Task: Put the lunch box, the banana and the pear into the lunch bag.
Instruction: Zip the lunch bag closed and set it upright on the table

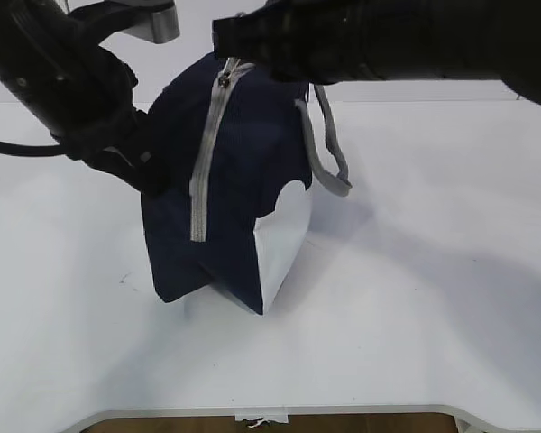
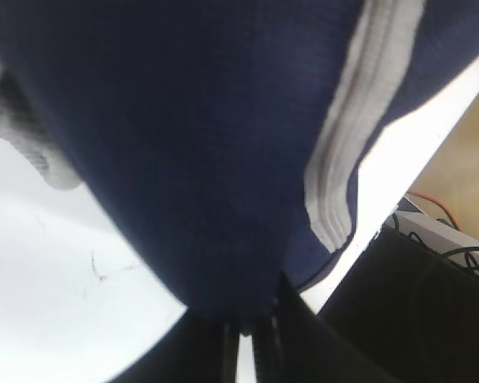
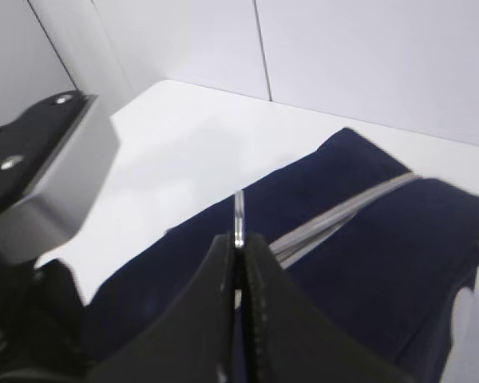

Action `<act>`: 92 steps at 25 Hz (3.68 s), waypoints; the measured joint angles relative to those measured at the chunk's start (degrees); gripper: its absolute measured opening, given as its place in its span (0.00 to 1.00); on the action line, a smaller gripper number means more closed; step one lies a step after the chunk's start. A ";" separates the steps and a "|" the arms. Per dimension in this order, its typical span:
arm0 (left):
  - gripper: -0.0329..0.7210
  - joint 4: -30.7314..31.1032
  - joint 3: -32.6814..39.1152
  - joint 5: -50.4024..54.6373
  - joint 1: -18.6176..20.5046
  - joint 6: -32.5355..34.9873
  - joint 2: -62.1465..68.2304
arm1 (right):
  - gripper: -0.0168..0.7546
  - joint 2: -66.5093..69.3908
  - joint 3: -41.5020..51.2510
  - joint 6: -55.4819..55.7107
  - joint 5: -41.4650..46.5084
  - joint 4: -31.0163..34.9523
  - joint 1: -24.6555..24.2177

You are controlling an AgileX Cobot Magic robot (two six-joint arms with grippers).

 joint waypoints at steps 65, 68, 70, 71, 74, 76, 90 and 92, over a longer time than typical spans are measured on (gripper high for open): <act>0.65 -0.95 -18.68 5.68 0.00 -16.76 4.84 | 0.02 24.80 -29.43 -8.96 20.95 19.10 -10.32; 0.65 -0.95 -22.55 5.09 0.13 -16.76 9.19 | 0.02 24.80 -29.43 -9.93 20.95 19.00 -10.32; 0.65 -0.95 -24.75 4.81 0.79 -16.76 11.58 | 0.02 24.80 -29.43 -10.18 20.95 19.01 -10.32; 0.65 -1.05 -25.51 4.71 1.17 -16.76 12.55 | 0.02 24.80 -29.43 -10.31 20.95 19.01 -10.36; 0.64 -1.59 -27.21 4.59 2.50 -16.76 14.25 | 0.02 24.80 -29.43 -10.31 20.95 19.01 -10.45; 0.61 -1.64 -27.51 4.59 3.22 -16.88 14.66 | 0.02 24.80 -29.43 -10.31 20.95 19.01 -10.49; 0.27 -3.64 -27.73 7.06 3.34 -16.88 14.65 | 0.02 24.80 -29.43 -10.31 20.95 19.01 -10.58; 0.12 -3.64 -27.73 7.75 3.34 -15.87 14.65 | 0.02 24.80 -29.43 -10.31 20.73 19.22 -10.58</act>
